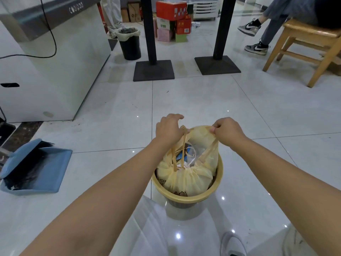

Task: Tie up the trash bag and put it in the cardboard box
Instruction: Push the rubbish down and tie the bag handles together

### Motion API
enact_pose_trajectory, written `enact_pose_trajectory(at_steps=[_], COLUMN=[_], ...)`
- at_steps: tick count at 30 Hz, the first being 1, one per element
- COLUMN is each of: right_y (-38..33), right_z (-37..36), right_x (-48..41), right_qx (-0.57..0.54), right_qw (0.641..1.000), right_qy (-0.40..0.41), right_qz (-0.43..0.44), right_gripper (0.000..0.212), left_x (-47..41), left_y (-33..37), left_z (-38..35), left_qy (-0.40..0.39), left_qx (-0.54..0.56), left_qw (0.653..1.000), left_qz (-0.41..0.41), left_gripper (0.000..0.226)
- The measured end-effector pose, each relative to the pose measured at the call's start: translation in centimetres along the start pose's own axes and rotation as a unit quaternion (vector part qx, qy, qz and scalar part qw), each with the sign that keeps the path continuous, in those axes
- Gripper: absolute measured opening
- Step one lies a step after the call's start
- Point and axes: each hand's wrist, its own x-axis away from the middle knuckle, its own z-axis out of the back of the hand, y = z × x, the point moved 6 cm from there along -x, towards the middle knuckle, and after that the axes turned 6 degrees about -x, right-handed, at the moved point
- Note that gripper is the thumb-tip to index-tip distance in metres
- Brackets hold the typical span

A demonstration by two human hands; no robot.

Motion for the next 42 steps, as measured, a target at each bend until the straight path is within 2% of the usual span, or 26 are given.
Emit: enact_pose_trajectory(at_steps=[3, 6, 7, 11, 13, 17, 21, 25, 27, 30, 39, 42], right_y=[0.7, 1.4, 1.6, 2.3, 2.2, 1.9, 0.1, -2.5, -3.3, -3.8, -6.2, -6.7], right_z=[0.2, 0.3, 0.4, 0.8, 0.7, 0.6, 0.2, -1.3, -2.1, -2.6, -1.4, -0.7], right_x=[-0.2, -0.5, -0.7, -1.5, -1.8, -2.1, -2.2, -1.7, -1.6, -1.6, -0.6, -0.3], right_qx=[-0.026, -0.043, -0.043, -0.057, -0.064, -0.048, -0.004, 0.157, 0.21, 0.26, 0.244, 0.226], right_qw=[1.0, 0.999, 0.999, 0.998, 0.997, 0.998, 0.999, 0.973, 0.956, 0.942, 0.935, 0.942], right_qy=[-0.016, -0.025, -0.024, -0.015, -0.017, -0.016, -0.006, 0.007, 0.006, 0.022, 0.042, 0.046], right_qz=[0.0, -0.009, -0.015, -0.036, -0.04, -0.027, 0.041, 0.17, 0.205, 0.211, 0.255, 0.244], right_gripper=[0.02, 0.022, 0.024, 0.027, 0.027, 0.026, 0.015, 0.043, 0.043, 0.028, 0.022, 0.02], left_x=[-1.5, -2.0, -2.0, -1.1, -0.7, -0.6, -0.8, -1.1, -1.1, -0.8, 0.1, 0.3], left_y=[1.4, 1.6, 1.6, 1.6, 1.8, 2.4, 2.5, 2.5, 2.5, 2.2, 2.5, 2.6], left_z=[-1.7, -3.0, -3.3, -3.5, -3.2, -2.1, -1.5, -1.3, -0.9, -0.4, 1.1, 1.9], left_qy=[-0.063, -0.088, -0.097, -0.133, -0.109, -0.016, -0.001, 0.01, 0.018, 0.027, 0.035, 0.039], left_qx=[0.018, 0.044, 0.053, 0.006, -0.024, -0.005, 0.031, 0.034, 0.039, 0.04, 0.034, 0.032], left_qw=[0.997, 0.995, 0.994, 0.99, 0.991, 0.998, 0.999, 0.999, 0.998, 0.998, 0.996, 0.995], left_qz=[-0.029, -0.023, -0.021, -0.051, -0.072, -0.061, -0.037, -0.035, -0.038, -0.042, -0.079, -0.082], left_gripper=[0.047, 0.02, 0.018, 0.056, 0.057, 0.025, 0.012, 0.012, 0.012, 0.012, 0.016, 0.015])
